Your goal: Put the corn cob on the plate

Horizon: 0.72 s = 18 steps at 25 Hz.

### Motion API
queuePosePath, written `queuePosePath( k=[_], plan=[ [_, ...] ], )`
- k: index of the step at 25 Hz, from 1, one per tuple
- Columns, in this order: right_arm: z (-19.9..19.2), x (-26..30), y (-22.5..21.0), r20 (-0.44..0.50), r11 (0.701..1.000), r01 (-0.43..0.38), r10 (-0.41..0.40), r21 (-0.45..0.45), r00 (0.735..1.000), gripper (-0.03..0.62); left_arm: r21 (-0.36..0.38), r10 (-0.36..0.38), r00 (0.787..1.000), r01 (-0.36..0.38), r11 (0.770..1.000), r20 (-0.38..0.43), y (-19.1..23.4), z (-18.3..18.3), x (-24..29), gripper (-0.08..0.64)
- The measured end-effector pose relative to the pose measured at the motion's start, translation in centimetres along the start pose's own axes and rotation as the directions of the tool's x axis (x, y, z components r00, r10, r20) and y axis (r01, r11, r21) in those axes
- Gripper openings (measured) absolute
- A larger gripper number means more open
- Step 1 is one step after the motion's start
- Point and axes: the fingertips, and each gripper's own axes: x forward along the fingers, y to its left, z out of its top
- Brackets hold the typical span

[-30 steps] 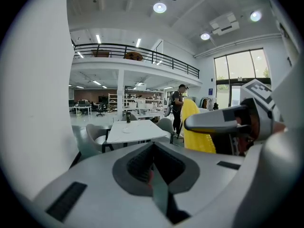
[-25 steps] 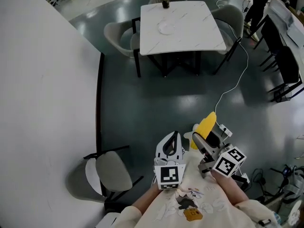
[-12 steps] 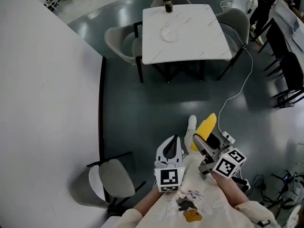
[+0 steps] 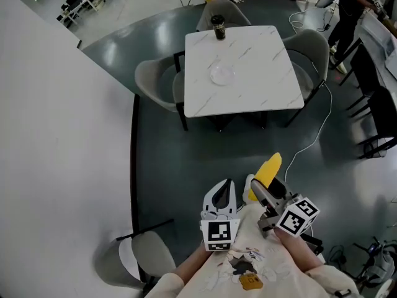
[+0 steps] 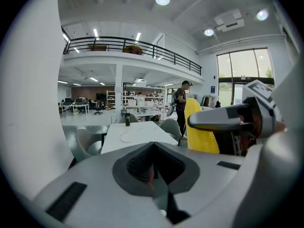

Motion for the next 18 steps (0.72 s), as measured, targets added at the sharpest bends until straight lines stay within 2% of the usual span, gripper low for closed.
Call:
queuePosePath(
  k=[6,10,13,18],
  plan=[
    [4.6,4.0,-3.8,-0.012,1.000,0.002,-0.001,0.028,1.000,0.244,-0.002,0.034,0.999,-0.034,0.999,0.003,1.5,3.3,6.1,0.009],
    [7.3,5.6,-5.3,-0.004,0.999,-0.024,0.024,0.031,1.000,0.245,0.004,0.028,1.000,-0.028,1.000,0.001,1.1,4.6,9.6,0.009],
    [8.3,6.0,-6.7,-0.009,0.999,-0.030,0.030,0.033,1.000,0.244,0.004,0.025,1.000,-0.025,1.000,-0.004,0.5,4.7,11.5,0.009],
    [8.2,6.7,-8.7,-0.047,0.998,-0.020,0.023,0.054,0.999,0.245,-0.036,0.059,0.997,-0.061,0.997,-0.041,0.7,4.0,12.7,0.009]
  ],
)
